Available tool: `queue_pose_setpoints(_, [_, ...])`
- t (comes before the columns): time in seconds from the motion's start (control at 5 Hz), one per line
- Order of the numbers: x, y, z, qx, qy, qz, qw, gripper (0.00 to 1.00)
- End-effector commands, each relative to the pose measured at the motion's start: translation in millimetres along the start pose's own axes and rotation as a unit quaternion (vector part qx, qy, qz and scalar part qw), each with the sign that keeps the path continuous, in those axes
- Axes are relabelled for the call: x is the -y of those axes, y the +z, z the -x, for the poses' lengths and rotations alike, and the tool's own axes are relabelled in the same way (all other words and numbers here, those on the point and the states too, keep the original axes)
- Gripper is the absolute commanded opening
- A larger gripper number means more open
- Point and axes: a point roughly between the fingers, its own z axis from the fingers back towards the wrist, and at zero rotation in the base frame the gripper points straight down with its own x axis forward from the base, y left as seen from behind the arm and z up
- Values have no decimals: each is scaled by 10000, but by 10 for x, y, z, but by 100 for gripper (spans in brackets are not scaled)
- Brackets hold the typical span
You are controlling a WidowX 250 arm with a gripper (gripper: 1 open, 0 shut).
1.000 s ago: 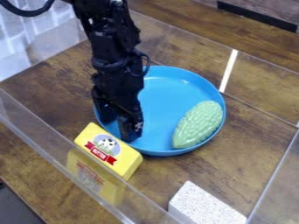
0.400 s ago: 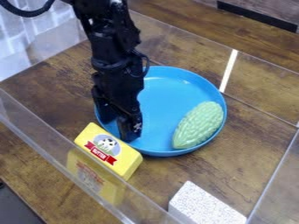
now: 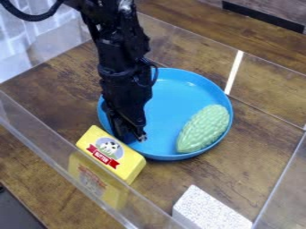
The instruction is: Put the yellow block in the blue tray
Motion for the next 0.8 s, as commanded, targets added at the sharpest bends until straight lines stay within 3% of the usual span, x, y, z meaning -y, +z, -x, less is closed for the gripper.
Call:
queue_pose_setpoints(0.0, [166,-125,309,-559,-511,225,9969,100])
queue_pose_setpoints(0.2, [27,-107,326,-546,-983,223,9934,100])
queue_pose_setpoints(0.6, [1,-84,267,-435,-236,257,9984,100])
